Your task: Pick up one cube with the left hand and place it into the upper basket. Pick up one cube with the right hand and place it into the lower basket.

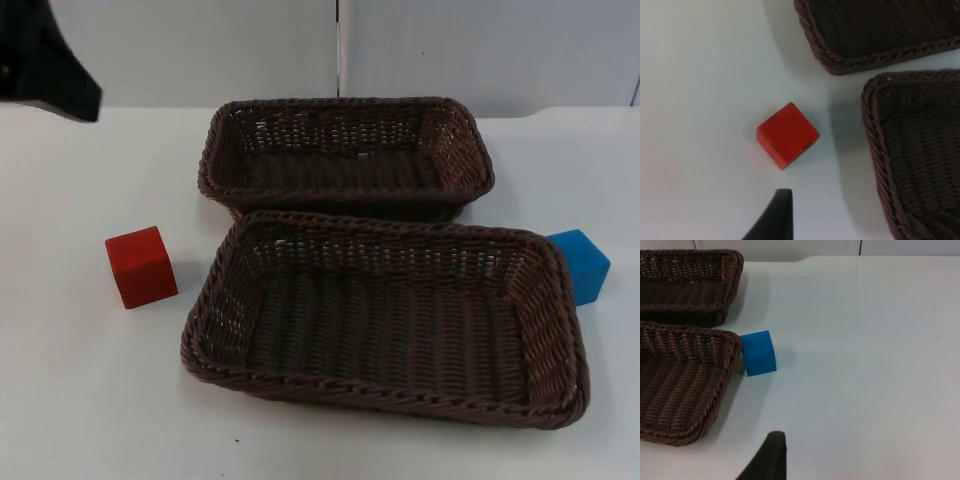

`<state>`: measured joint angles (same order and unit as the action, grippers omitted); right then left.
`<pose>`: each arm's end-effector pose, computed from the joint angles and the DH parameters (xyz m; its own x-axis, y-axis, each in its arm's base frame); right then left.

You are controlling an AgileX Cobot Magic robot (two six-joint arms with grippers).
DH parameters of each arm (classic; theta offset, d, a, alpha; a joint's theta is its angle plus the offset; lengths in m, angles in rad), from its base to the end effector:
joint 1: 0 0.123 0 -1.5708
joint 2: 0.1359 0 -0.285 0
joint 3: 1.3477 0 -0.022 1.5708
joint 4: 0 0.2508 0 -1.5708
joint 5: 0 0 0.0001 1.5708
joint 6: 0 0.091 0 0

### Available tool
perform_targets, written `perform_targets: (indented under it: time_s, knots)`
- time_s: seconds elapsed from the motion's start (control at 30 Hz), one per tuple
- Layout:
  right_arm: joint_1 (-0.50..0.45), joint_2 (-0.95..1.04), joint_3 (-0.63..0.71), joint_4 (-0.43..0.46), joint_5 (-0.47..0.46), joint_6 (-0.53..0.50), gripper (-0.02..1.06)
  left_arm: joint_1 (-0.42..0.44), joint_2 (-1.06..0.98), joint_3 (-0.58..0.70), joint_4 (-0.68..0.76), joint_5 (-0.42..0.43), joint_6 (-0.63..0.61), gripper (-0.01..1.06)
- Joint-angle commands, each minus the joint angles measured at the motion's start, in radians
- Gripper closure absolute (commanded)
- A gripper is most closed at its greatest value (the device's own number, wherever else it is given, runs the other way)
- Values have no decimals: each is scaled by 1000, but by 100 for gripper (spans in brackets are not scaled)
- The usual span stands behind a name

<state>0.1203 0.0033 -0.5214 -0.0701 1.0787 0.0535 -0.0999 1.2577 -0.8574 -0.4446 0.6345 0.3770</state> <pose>-0.0070 -0.0065 0.2819 -0.4529 -0.0343 -0.8909 -0.0560 0.9984 -0.0100 0.2462 -0.0480 0.2783 -0.7764 0.0882 -0.6240 0.2625 0.9454 -0.1930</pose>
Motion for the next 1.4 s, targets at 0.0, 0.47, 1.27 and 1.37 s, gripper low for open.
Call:
perform_targets:
  time_s: [0.0, 0.47, 1.27, 1.37]
  knots:
    - [-7, -3, 5, 2, 1, -3, -1, -14, 36, -18, 9, -28, -9, 0]
    - [-7, -3, 5, 2, 1, -3, -1, -18, 337, -95, 21, -152, -62, 0]
    - [-7, -3, 5, 2, 1, -3, -1, -18, 602, -98, 27, -365, -78, 0]
    - [-7, -3, 5, 2, 1, -3, -1, -18, 625, -113, 27, -363, -78, 0]
